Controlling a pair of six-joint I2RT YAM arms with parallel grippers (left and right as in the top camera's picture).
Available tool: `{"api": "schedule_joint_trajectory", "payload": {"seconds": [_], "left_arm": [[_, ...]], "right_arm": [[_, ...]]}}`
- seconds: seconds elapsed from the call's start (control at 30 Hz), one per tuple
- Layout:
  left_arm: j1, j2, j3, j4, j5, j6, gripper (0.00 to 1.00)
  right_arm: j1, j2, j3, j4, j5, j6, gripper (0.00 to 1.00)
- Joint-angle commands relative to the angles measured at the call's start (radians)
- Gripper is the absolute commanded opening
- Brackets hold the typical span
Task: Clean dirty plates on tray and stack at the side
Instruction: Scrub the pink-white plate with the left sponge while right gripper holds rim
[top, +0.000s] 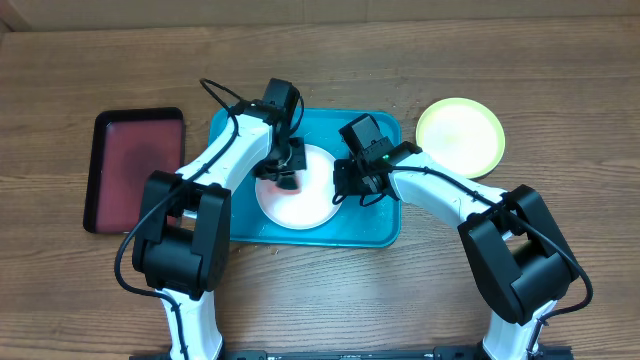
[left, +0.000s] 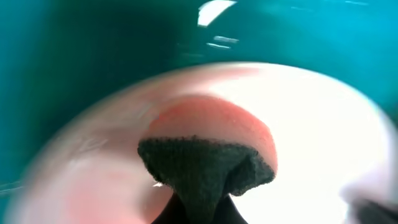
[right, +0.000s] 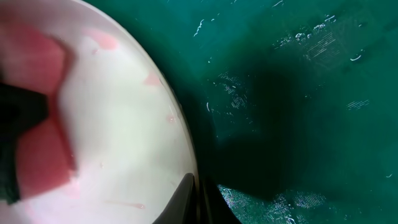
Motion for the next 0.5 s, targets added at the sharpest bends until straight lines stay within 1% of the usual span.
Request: {"api": "schedule_joint_trajectory", "payload": {"seconds": [0.0, 0.07, 0.17, 0.33, 0.47], "left_arm": [[-0.011, 0.011, -0.011, 0.022, 0.190, 0.026, 0.04], [-0.017, 0.011, -0.031, 0.022, 0.161, 0.027, 0.04], [-0.018, 0.011, -0.063, 0.011, 0.059, 0.027, 0.04], [-0.016, 0.011, -0.109, -0.012, -0.224, 0.026, 0.04], [-0.016, 0.011, -0.108, -0.032, -0.399, 0.027, 0.05]], "right_arm": [[-0.005, 0.002, -0.006, -0.002, 0.010, -0.002, 0.04], [-0.005, 0.002, -0.006, -0.002, 0.010, -0.002, 0.04], [-0.005, 0.002, -0.006, -0.002, 0.010, -0.002, 0.04], [-0.005, 0.002, -0.006, -0.002, 0.010, -0.002, 0.04], [-0.005, 0.002, -0.006, -0.002, 0.011, -0.002, 0.04]]}}
